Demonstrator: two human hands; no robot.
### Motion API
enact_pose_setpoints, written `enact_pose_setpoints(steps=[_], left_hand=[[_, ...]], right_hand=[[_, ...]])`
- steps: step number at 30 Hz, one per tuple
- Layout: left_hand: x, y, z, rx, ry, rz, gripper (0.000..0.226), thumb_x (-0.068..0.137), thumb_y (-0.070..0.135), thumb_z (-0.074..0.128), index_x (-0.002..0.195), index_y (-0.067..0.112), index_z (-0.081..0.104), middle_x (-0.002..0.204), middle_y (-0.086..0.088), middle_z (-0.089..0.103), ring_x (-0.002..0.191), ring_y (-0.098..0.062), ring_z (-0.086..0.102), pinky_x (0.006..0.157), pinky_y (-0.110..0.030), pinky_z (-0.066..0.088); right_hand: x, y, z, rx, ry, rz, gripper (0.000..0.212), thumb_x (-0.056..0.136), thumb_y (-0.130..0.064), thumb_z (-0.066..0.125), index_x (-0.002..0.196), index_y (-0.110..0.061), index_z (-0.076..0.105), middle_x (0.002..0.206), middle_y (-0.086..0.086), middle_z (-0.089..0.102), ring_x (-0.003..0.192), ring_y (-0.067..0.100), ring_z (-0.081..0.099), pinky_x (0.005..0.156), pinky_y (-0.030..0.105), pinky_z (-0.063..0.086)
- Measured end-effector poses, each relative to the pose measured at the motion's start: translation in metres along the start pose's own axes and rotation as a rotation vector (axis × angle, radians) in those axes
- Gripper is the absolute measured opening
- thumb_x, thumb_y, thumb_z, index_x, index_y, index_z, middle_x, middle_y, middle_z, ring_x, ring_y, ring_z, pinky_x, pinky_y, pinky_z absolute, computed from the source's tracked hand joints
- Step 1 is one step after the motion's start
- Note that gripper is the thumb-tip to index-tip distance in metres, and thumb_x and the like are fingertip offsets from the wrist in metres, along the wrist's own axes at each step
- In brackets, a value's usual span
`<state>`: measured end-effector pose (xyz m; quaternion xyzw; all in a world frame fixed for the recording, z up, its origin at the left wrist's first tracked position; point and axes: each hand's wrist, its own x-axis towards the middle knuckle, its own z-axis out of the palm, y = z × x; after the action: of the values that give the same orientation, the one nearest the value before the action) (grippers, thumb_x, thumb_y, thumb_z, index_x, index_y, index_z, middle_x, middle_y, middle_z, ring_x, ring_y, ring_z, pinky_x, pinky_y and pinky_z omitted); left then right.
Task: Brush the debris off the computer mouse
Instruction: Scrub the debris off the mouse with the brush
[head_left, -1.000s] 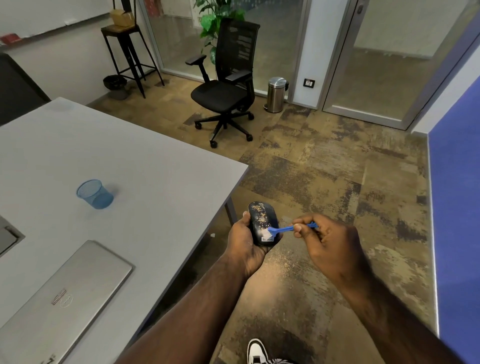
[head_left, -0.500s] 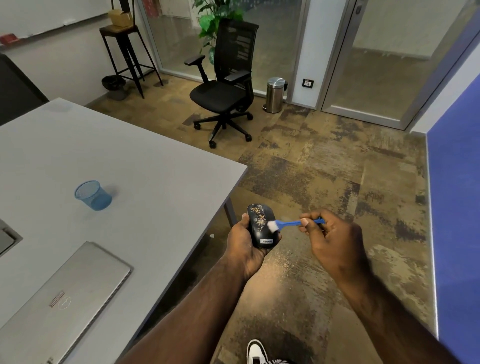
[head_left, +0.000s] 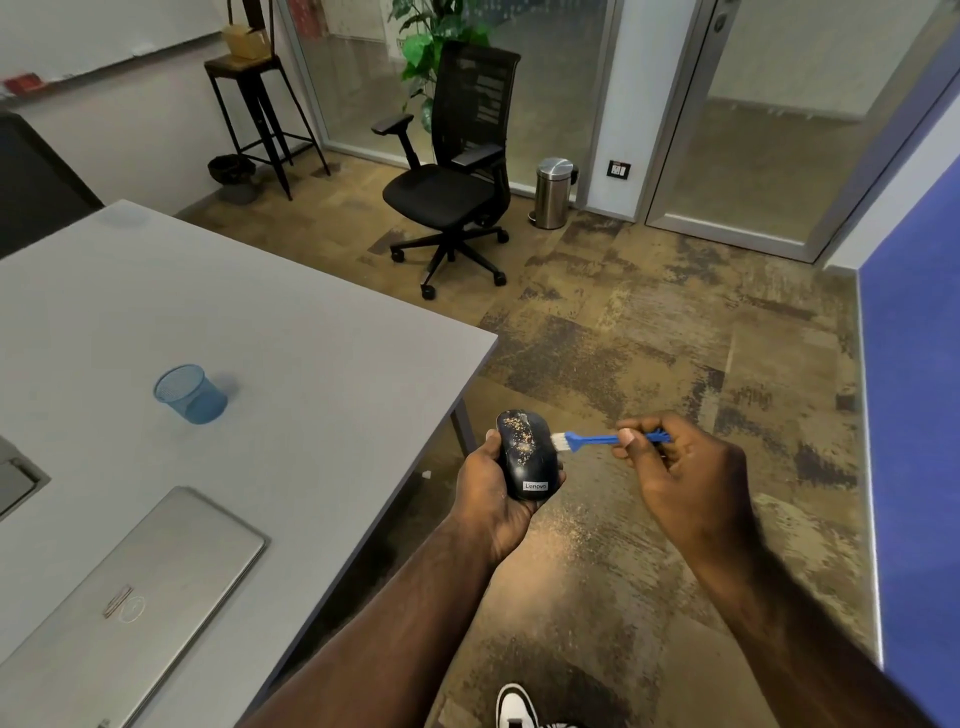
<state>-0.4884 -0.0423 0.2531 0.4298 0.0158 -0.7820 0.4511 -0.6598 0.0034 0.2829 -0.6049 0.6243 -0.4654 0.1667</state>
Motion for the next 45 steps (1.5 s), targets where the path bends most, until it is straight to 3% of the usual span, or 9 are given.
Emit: enact_pose_setpoints(steps=[4,10,15,20,25,29,33,40,45], left_hand=[[0.003,-0.003,0.001,0.024,0.003,0.014,0.057,0.102,0.044,0.029,0.134,0.003,0.051,0.121,-0.019,0.061,0.087,-0.028,0.062,0.076,-0.042,0.052],[0.001,-0.003,0.001,0.043,-0.026,0.008,0.059,0.102,0.045,0.028,0.136,0.0,0.047,0.128,-0.026,0.057,0.09,-0.032,0.062,0.075,-0.043,0.055],[-0.002,-0.002,-0.002,0.013,-0.035,-0.01,0.059,0.102,0.045,0.029,0.134,0.0,0.047,0.12,-0.027,0.058,0.082,-0.033,0.062,0.06,-0.038,0.06],[0.002,-0.002,0.0,0.034,-0.008,0.006,0.056,0.102,0.044,0.029,0.131,0.001,0.051,0.124,-0.022,0.061,0.088,-0.031,0.063,0.07,-0.043,0.056],[0.001,-0.002,-0.002,0.015,-0.025,-0.02,0.056,0.102,0.045,0.03,0.128,0.0,0.052,0.109,-0.027,0.063,0.077,-0.034,0.064,0.062,-0.039,0.06],[0.0,-0.004,-0.002,0.025,-0.031,-0.009,0.054,0.102,0.044,0.03,0.12,0.001,0.056,0.104,-0.023,0.067,0.071,-0.032,0.067,0.062,-0.04,0.06],[-0.002,-0.005,0.0,0.045,-0.031,-0.016,0.054,0.102,0.044,0.03,0.123,0.001,0.055,0.11,-0.023,0.065,0.074,-0.032,0.066,0.062,-0.039,0.059],[-0.007,-0.005,0.001,0.074,-0.056,-0.033,0.06,0.102,0.045,0.027,0.132,-0.002,0.05,0.106,-0.026,0.062,0.077,-0.033,0.061,0.065,-0.038,0.057],[-0.011,-0.006,0.0,0.082,-0.058,-0.07,0.059,0.101,0.045,0.03,0.131,-0.002,0.049,0.108,-0.026,0.061,0.079,-0.032,0.062,0.068,-0.04,0.056]], right_hand=[[-0.011,-0.017,0.009,0.058,-0.157,-0.065,0.018,0.086,-0.037,0.061,0.092,-0.024,0.072,0.072,-0.009,0.073,0.062,0.007,0.071,0.05,0.036,0.058],[-0.005,-0.015,0.02,-0.144,-0.045,-0.048,0.01,0.09,-0.018,0.067,0.096,-0.02,0.074,0.068,-0.015,0.068,0.046,-0.008,0.054,0.043,0.004,0.036],[0.009,-0.012,0.006,-0.123,0.055,-0.016,0.013,0.091,-0.015,0.065,0.101,-0.017,0.073,0.068,-0.007,0.069,0.046,0.003,0.058,0.036,0.01,0.038],[-0.007,-0.018,0.008,-0.061,-0.139,-0.085,0.008,0.089,-0.022,0.066,0.094,-0.022,0.073,0.068,-0.01,0.07,0.05,0.001,0.061,0.04,0.016,0.045],[0.001,-0.003,0.002,-0.145,0.016,0.031,0.012,0.091,-0.015,0.065,0.101,-0.018,0.072,0.071,-0.009,0.069,0.043,-0.001,0.055,0.037,0.011,0.04],[-0.003,-0.003,0.0,0.012,-0.023,-0.003,0.015,0.089,-0.023,0.064,0.095,-0.036,0.067,0.071,-0.016,0.07,0.061,0.007,0.071,0.049,0.032,0.059],[-0.001,0.004,0.003,-0.056,-0.02,0.037,0.013,0.09,-0.018,0.064,0.096,-0.028,0.07,0.07,-0.018,0.067,0.061,0.006,0.07,0.051,0.038,0.06],[0.005,0.001,0.002,0.069,-0.051,0.058,0.016,0.088,-0.028,0.063,0.088,-0.044,0.064,0.071,-0.021,0.072,0.069,-0.002,0.072,0.063,0.027,0.062],[0.018,0.01,0.005,-0.084,-0.009,0.143,0.012,0.092,-0.017,0.065,0.097,-0.027,0.07,0.07,-0.016,0.069,0.066,0.004,0.072,0.063,0.039,0.063]])
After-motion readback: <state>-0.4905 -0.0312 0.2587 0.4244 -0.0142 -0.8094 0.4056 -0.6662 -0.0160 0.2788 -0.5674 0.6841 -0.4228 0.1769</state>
